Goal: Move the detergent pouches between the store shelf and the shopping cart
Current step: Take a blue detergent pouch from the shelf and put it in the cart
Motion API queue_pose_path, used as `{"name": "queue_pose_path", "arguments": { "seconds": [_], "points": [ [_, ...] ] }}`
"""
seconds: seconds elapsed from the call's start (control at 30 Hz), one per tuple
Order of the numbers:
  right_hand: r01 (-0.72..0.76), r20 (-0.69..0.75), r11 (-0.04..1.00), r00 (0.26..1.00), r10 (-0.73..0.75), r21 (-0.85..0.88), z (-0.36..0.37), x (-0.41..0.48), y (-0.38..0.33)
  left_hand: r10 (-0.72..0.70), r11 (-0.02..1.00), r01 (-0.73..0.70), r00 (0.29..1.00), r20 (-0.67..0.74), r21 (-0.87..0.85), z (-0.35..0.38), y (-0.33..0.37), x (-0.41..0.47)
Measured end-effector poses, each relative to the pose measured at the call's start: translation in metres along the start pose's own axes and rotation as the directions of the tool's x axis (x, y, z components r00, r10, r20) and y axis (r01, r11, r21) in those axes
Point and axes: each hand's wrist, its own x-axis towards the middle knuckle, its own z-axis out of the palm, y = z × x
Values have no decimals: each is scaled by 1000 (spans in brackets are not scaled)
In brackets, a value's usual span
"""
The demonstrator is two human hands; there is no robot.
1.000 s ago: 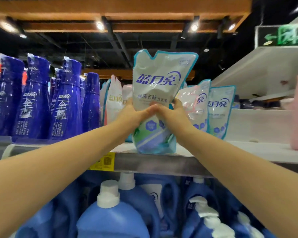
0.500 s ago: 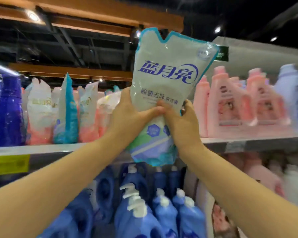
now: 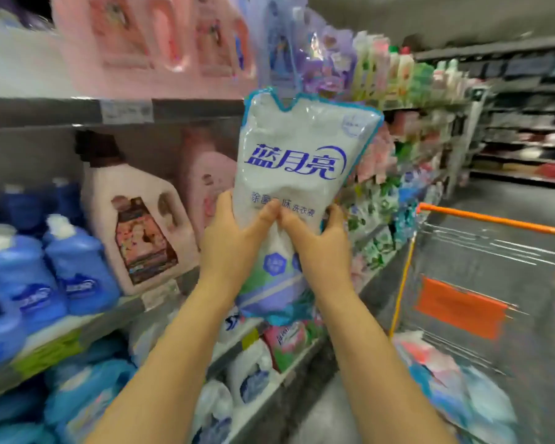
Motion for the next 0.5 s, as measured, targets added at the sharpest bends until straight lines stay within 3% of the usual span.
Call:
{"name": "queue_pose_path", "arguments": {
  "seconds": [0.13,0.27,0.5],
  "points": [
    [-112,-250,989,965,85,-96,-85,17,55,-79,997,74,973,216,31,106,-31,-12],
    [-280,-428,955,879,211,-103,-161,44,114,-137,990,131,892,430,45,216,-75,-14],
    [-559,-683,826,633,365,-76,-278,65,206,-268,959,246,631,728,140,372,-133,-45]
  ]
}}
